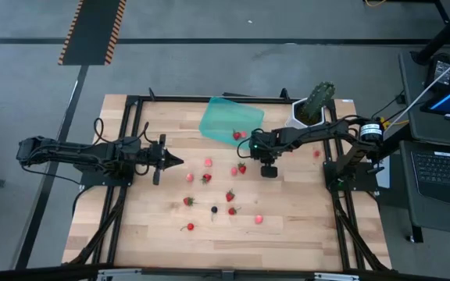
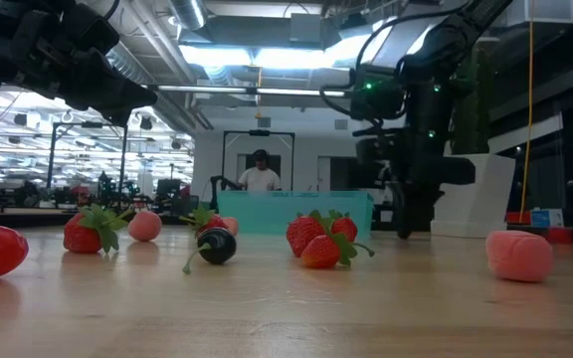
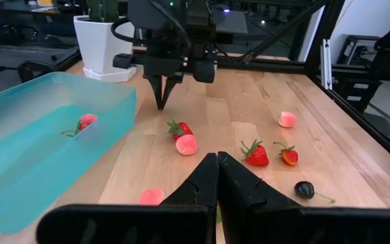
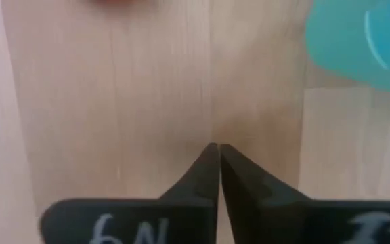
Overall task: Pick and placing Produce into tupperware
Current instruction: Put the red cherry into the light blue bin
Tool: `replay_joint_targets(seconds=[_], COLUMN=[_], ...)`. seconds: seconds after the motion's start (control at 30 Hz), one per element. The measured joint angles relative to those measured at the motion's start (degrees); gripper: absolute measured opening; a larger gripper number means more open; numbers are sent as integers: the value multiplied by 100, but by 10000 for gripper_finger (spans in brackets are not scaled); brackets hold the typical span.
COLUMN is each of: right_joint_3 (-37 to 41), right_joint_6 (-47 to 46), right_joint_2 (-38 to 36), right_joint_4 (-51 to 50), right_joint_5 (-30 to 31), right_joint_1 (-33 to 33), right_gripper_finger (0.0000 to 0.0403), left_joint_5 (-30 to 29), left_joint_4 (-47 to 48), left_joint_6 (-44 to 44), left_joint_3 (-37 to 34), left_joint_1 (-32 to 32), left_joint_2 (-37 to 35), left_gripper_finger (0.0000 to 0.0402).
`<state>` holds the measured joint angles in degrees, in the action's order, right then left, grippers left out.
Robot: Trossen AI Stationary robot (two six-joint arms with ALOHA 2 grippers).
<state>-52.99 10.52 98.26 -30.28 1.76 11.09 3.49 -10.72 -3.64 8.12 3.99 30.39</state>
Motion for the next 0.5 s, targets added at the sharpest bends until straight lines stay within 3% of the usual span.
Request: replay_joint_targets(seconds=[0.23,0.5], right_joint_3=[0,-11], right_joint_6=[-225,-762], right_joint_2=[-1,-7], right_joint_4=[-83,-719], right_joint_5=[9,27], right_joint_1=[15,95], right_gripper_finger=[60,65], left_joint_5=[0,0], left_joint_4=[0,2], left_joint_6=[-5,73], left_joint_3=[0,0], left_joint_1=[0,0], left_joint_2=[0,-1], left_gripper_finger=[0,0])
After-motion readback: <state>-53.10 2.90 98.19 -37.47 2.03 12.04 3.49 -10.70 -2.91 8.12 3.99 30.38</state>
